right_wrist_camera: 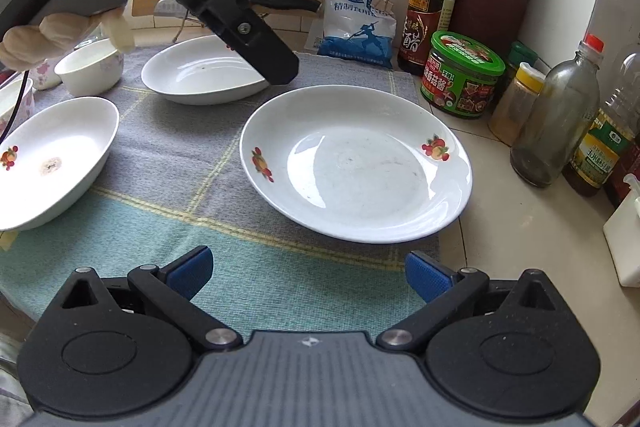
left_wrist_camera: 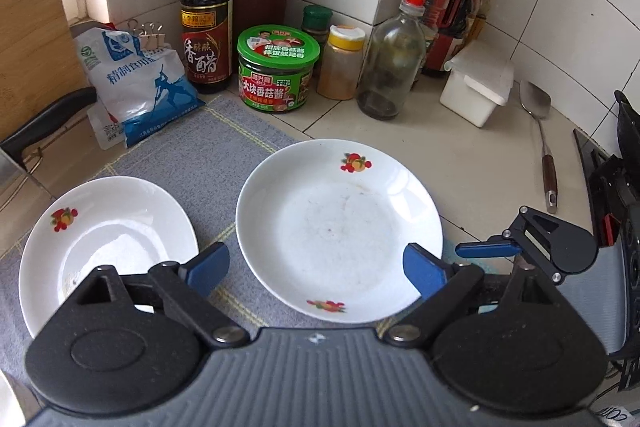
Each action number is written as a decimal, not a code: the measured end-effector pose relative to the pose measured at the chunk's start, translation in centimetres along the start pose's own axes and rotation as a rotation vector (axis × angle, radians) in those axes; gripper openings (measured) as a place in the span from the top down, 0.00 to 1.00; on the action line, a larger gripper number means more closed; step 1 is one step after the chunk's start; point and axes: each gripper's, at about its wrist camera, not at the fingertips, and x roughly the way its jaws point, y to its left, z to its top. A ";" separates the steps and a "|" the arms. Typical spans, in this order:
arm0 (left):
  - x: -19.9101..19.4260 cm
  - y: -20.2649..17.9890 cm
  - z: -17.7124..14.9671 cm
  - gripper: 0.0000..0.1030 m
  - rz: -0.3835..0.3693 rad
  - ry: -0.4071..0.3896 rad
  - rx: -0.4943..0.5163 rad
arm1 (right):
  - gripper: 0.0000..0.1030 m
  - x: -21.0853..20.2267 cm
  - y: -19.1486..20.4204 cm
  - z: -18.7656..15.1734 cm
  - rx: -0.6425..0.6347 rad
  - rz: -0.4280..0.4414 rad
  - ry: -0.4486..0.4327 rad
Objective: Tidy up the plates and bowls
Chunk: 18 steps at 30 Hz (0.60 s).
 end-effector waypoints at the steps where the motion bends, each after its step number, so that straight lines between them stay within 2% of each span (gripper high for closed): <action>1: -0.6 -0.2 -0.5 0.09 0.012 -0.014 -0.006 | 0.00 -0.1 0.2 0.0 0.003 0.005 -0.003; 4: -2.5 -0.8 -2.4 0.07 0.035 -0.059 -0.032 | 0.00 -0.5 0.7 -0.2 0.009 0.024 -0.017; 8: -4.5 -1.8 -5.3 0.07 0.114 -0.116 -0.055 | 0.00 -0.5 1.7 -0.6 0.010 0.064 -0.019; 18: -8.0 -2.8 -12.5 0.07 0.252 -0.159 -0.164 | 0.00 -0.3 4.4 -0.6 -0.015 0.140 -0.018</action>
